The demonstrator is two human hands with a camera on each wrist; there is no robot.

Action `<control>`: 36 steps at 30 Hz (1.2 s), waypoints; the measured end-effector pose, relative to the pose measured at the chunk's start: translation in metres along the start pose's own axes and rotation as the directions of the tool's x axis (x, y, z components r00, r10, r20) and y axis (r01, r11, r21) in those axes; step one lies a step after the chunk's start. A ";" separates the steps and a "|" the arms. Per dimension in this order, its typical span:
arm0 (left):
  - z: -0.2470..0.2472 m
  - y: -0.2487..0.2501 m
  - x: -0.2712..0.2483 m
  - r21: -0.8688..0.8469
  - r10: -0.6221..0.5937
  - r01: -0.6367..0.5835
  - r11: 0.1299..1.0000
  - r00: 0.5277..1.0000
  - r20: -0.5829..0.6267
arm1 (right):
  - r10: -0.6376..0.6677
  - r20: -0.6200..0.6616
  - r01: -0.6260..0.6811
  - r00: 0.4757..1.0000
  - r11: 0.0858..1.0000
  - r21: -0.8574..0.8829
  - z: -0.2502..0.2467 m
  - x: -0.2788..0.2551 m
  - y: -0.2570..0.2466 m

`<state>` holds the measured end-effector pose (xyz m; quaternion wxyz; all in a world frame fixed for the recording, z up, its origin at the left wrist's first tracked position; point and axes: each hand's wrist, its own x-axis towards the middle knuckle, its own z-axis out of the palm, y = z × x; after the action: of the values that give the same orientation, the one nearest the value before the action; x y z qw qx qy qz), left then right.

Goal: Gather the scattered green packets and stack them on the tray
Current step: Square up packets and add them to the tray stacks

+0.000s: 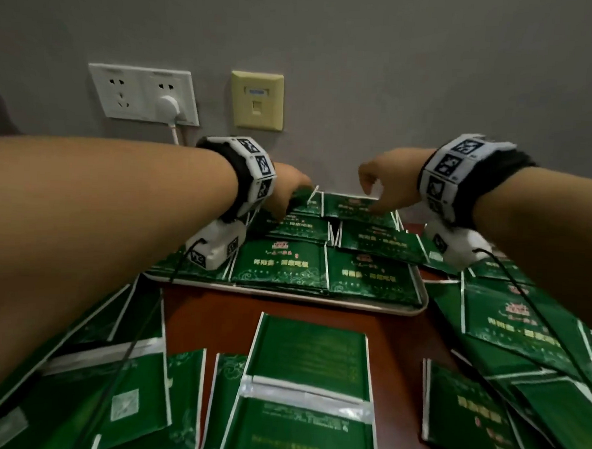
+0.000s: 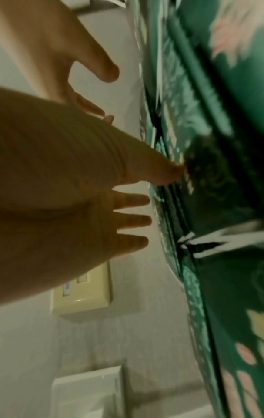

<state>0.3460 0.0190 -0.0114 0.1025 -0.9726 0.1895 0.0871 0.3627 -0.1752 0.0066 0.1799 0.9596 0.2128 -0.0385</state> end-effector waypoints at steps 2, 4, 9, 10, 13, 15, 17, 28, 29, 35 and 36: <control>0.005 -0.001 -0.006 -0.012 -0.013 0.013 1.000 0.999 -0.030 | 0.009 0.022 -0.009 1.000 1.000 0.015 0.004 -0.015 0.000; 0.004 -0.002 -0.018 -0.066 -0.038 0.034 0.997 0.998 -0.059 | 0.005 0.027 -0.006 1.000 0.998 0.056 0.007 -0.035 -0.001; -0.006 0.012 -0.064 -0.155 -0.034 0.036 0.987 0.999 0.014 | -0.044 0.128 0.031 0.991 0.994 0.105 0.014 -0.093 -0.022; -0.005 0.017 -0.074 -0.140 -0.026 0.033 0.990 0.998 0.052 | -0.060 0.170 0.042 0.984 0.993 0.107 0.016 -0.107 -0.030; 0.003 0.030 -0.102 -0.016 -0.053 0.056 0.998 0.987 0.151 | -0.112 0.244 0.081 0.963 0.988 0.135 0.025 -0.149 -0.050; 0.007 0.033 -0.117 0.054 -0.103 0.094 0.994 0.978 0.183 | -0.099 0.281 0.066 0.954 0.990 0.123 0.030 -0.171 -0.059; 0.007 0.034 -0.132 0.065 -0.140 0.130 0.989 0.971 0.194 | -0.092 0.283 0.059 0.955 0.991 0.121 0.035 -0.188 -0.067; 0.001 0.018 -0.145 -0.069 -0.269 0.274 0.959 0.960 0.073 | -0.054 0.085 0.039 0.995 0.984 0.172 0.019 -0.162 -0.086; 0.001 0.014 -0.138 -0.092 -0.285 0.289 0.953 0.957 0.055 | -0.046 0.067 0.033 0.997 0.982 0.187 0.017 -0.150 -0.085; 0.001 -0.021 -0.075 -0.205 -0.336 0.332 0.921 0.942 0.013 | 0.018 -0.014 -0.014 1.000 0.971 0.238 0.002 -0.074 -0.077; 0.004 -0.027 -0.062 -0.210 -0.344 0.339 0.917 0.939 0.013 | 0.028 -0.017 -0.023 0.999 0.972 0.234 -0.001 -0.060 -0.075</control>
<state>0.2994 0.0664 0.0025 0.0112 -0.9971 0.0082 0.0755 0.2766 -0.1351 -0.0085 0.0641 0.9771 0.1961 -0.0512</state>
